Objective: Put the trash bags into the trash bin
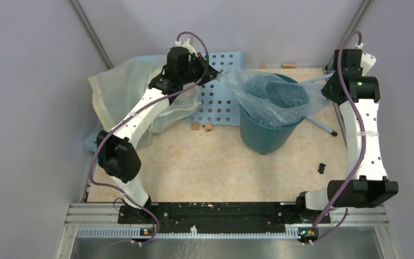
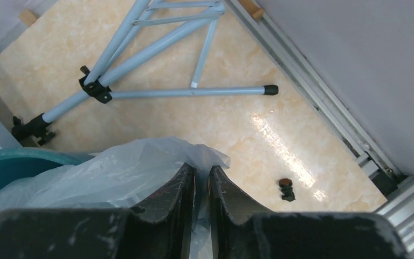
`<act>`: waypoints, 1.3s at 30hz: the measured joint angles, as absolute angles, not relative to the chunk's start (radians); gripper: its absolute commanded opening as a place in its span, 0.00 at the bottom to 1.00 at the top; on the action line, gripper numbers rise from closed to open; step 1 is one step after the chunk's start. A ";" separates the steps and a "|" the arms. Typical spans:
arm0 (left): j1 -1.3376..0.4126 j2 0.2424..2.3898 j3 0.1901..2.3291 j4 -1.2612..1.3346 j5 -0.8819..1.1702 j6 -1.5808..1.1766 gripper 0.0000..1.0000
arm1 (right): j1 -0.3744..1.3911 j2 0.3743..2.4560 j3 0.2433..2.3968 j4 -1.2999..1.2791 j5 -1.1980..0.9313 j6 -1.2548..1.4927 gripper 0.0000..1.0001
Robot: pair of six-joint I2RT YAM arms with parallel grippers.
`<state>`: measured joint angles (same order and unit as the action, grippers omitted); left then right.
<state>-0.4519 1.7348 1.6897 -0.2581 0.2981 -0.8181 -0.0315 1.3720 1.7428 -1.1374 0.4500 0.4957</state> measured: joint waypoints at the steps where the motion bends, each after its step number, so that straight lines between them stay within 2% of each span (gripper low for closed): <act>1: -0.451 1.744 1.690 -0.257 0.303 -0.817 0.00 | -0.035 1.383 1.737 -1.128 0.441 0.498 0.18; 6: -0.452 1.789 1.690 -0.256 0.351 -0.817 0.00 | -0.046 1.443 1.709 -1.063 0.340 0.498 0.19; 14: -0.498 1.809 1.687 -0.249 0.419 -0.834 0.00 | -0.064 1.451 1.551 -0.991 0.111 0.468 0.17; 22: -0.513 1.759 1.586 -0.249 0.440 -0.836 0.00 | -0.054 1.322 1.428 -1.028 -0.081 0.482 0.16; 31: -0.533 1.641 1.443 -0.246 0.500 -0.879 0.00 | -0.033 1.096 1.320 -1.143 -0.155 0.554 0.18; 39: -0.581 1.638 1.442 -0.233 0.487 -0.925 0.00 | -0.029 1.063 1.281 -1.227 -0.152 0.554 0.19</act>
<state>-0.5808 1.6382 1.4422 -0.2325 0.4866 -0.9253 -0.0292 1.0626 1.2808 -1.2266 -0.1524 0.5537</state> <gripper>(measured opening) 0.004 0.174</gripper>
